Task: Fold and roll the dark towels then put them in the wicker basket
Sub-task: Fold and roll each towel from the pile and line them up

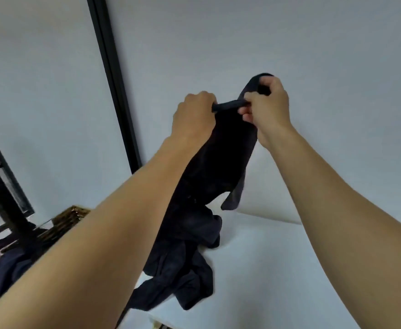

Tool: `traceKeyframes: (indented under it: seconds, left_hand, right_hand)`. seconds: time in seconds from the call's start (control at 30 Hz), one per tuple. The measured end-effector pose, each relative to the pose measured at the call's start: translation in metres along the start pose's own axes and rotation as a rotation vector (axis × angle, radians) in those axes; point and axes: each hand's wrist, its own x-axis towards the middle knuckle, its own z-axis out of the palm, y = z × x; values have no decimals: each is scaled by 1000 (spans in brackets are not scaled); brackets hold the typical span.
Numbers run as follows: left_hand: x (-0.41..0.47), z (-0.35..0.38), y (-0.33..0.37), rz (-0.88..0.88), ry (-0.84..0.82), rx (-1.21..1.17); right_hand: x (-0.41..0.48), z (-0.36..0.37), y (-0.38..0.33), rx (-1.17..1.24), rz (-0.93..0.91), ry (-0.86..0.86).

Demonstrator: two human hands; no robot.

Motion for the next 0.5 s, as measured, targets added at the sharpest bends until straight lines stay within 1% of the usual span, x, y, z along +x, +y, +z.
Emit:
traceKeyframes:
  seconds: [0.1,0.2,0.33,0.43,0.5]
  left_hand:
    - [36,-27,20,16,44,-82]
    - [57,-37,40,66,62,-177]
    - [69,-37,73,108,71,-333]
    - [75,-37,100,151,55,-383]
    - [76,-37,121,195,-3,-420]
  right_hand:
    - [20,-28,-49,-41,-137,-24]
    - [28,-59,-84,-187,-236,-34]
    - [28,-96,-111,-391,-253,-6]
    - [23,-125,-127,-592,-213,-82]
    - [18,-139,-138,-735,-211,-127]
